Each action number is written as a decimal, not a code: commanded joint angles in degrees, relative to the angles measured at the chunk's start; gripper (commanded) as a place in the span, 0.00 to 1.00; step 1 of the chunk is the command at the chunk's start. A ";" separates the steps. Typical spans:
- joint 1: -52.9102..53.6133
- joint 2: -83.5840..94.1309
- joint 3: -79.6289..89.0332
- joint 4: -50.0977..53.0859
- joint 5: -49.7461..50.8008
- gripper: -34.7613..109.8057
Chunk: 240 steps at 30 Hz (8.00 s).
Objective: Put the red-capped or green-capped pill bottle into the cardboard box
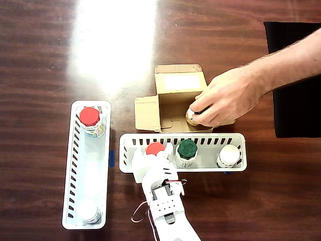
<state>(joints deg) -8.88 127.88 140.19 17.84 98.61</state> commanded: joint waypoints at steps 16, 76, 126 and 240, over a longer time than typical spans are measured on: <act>-3.78 -1.32 1.49 -7.12 0.62 0.42; -10.20 -1.67 -5.54 1.93 -2.64 0.86; 10.55 -28.48 -76.55 44.38 -1.23 0.24; 3.08 68.91 29.36 47.64 -42.45 0.25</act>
<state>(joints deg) -2.20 191.95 169.72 64.78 58.36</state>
